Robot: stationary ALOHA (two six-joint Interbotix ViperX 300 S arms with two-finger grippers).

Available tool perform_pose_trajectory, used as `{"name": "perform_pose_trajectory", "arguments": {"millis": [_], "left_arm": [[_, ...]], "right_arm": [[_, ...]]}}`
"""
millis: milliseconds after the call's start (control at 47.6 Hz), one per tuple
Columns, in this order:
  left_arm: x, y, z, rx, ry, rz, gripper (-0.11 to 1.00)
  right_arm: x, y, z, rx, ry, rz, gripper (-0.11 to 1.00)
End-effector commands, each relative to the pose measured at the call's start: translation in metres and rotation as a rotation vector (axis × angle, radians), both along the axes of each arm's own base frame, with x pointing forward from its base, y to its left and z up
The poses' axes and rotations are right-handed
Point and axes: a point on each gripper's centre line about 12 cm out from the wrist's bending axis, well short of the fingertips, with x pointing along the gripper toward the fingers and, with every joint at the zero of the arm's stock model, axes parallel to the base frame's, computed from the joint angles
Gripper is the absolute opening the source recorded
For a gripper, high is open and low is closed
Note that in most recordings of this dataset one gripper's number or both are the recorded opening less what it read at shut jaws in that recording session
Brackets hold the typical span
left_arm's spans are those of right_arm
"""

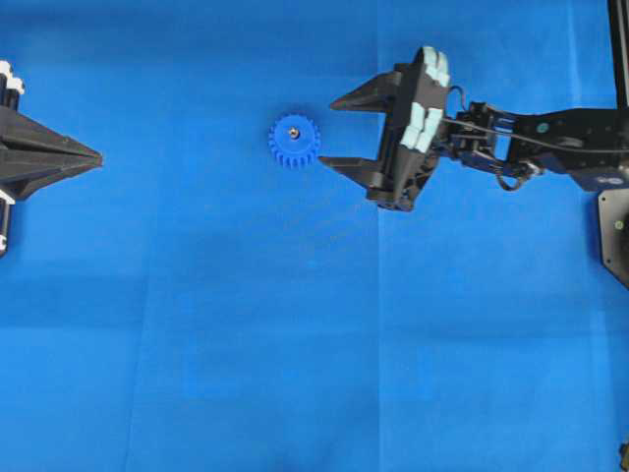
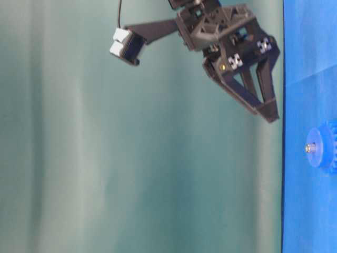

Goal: Insert the shaft placed at a random location into the center hole of the small gear at another random location.
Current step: 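Raise the open right gripper away from the gear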

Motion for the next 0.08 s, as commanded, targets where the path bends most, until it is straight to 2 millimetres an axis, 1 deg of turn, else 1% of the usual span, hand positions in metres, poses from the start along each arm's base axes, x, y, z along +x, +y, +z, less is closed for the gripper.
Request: {"name": "perform_pose_trajectory", "arguments": {"millis": [0, 63], "left_arm": [[0.0001, 0.0003, 0.0072, 0.0, -0.025, 0.002, 0.0], [-0.0007, 0.0003, 0.0077, -0.002, -0.026, 0.002, 0.0]], "right_arm": [[-0.003, 0.0012, 0.0152, -0.006, -0.049, -0.001, 0.77], [-0.0056, 0.0016, 0.0144, -0.005, -0.046, -0.001, 0.77]]}}
